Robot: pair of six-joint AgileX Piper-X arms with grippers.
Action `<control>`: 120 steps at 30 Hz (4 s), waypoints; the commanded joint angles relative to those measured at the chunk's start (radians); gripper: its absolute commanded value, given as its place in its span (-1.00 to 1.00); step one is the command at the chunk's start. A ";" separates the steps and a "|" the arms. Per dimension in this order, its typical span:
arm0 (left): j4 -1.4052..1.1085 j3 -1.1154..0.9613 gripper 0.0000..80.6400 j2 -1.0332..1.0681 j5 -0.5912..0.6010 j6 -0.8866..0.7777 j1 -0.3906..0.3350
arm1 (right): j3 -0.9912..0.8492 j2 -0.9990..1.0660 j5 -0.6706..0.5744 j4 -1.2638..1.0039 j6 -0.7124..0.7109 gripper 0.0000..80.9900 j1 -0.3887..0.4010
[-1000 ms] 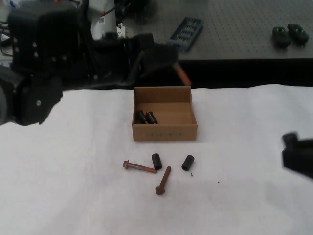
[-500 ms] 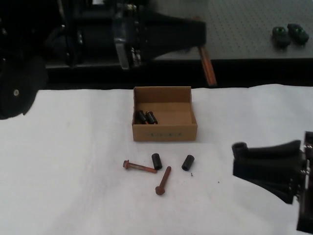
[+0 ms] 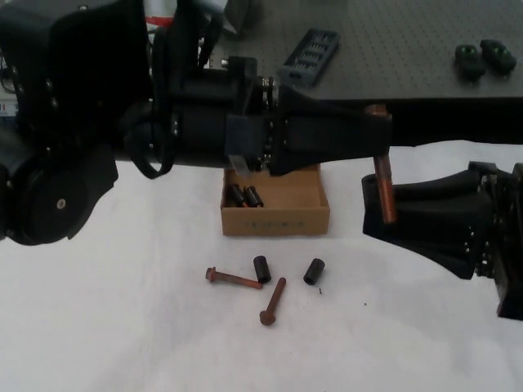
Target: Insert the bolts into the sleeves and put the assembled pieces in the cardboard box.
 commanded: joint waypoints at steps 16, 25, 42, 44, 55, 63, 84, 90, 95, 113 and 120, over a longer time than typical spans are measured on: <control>-0.021 -0.004 -0.98 -0.010 -0.003 0.364 -0.004 | -0.015 -0.008 -0.092 0.238 -0.063 -0.93 -0.004; -0.014 -0.004 -0.98 -0.010 -0.001 0.418 0.025 | -0.015 -0.077 -0.034 0.236 -0.063 -0.93 -0.067; -0.014 -0.004 -0.98 -0.010 -0.001 0.409 0.025 | -0.015 -0.077 -0.070 0.215 -0.054 -0.93 -0.062; -0.014 -0.004 -0.98 -0.010 -0.001 0.409 0.025 | -0.015 -0.077 -0.070 0.212 -0.051 -0.93 -0.062; -0.014 -0.004 -0.98 -0.010 -0.001 0.409 0.025 | -0.018 -0.041 -0.092 0.202 -0.039 -0.93 -0.062; -0.014 -0.004 -0.98 -0.010 -0.001 0.400 0.025 | -0.018 -0.032 -0.099 0.183 -0.039 -0.93 -0.062; -0.014 -0.004 -0.98 -0.010 0.009 0.363 0.023 | -0.020 0.030 -0.076 0.009 0.029 -0.93 -0.005; -0.014 -0.004 -0.98 -0.010 0.014 0.361 0.023 | -0.020 0.049 -0.092 0.044 0.049 -0.93 -0.005; -0.017 -0.004 -0.98 -0.010 0.013 0.361 0.023 | -0.020 0.054 -0.092 0.099 0.044 -0.93 -0.005; -0.025 -0.004 -0.98 -0.010 0.013 0.358 0.023 | -0.020 0.053 -0.018 0.081 -0.028 -0.93 -0.007; -0.025 -0.004 -0.98 -0.010 0.013 0.358 0.023 | -0.020 0.021 -0.041 0.088 -0.017 -0.93 -0.007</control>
